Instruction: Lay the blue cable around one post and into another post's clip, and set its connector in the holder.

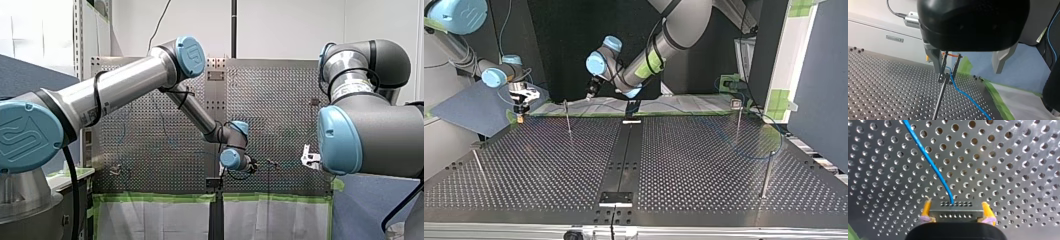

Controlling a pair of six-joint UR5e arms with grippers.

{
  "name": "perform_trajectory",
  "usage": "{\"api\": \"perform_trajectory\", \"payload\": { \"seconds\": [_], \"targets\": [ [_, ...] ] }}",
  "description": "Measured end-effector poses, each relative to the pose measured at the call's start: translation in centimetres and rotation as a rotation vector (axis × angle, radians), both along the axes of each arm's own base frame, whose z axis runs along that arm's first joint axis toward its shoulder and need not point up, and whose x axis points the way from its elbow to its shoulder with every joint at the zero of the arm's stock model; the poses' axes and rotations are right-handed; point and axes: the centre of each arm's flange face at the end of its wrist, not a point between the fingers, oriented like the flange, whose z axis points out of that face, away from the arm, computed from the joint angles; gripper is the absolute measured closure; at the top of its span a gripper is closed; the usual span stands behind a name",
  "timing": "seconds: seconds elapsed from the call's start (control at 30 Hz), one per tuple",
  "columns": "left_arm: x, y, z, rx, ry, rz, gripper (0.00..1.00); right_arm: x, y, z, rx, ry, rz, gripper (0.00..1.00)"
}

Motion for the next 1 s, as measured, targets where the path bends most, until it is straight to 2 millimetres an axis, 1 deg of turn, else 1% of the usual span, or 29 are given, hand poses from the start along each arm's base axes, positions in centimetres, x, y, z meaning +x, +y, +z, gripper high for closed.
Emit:
{"api": "perform_trajectory", "payload": {
  "seconds": [0.2,0.37,0.7,0.83,1.0],
  "targets": [
    [-0.8,0.3,1.1,0.029,-0.015,0.022,0.0,-0.1,0.0,0.0,0.001,0.0,-0.001,1.0],
    [-1.7,0.5,2.9,0.004,-0.043,0.044,0.0,-0.1,0.0,0.0,0.001,-0.001,-0.001,1.0],
    [-5.6,-0.8,6.4,-0.119,-0.065,0.024,0.0,0.3,0.1,-0.1,0.006,-0.014,0.02,1.0],
    [-6.7,-0.6,8.1,-0.171,-0.081,0.044,0.0,0.3,0.1,-0.2,0.009,-0.02,0.023,1.0],
    [-7.5,0.0,9.9,-0.227,-0.1,0.082,0.0,0.3,0.2,-0.2,0.012,-0.026,0.023,1.0]
  ]
}}
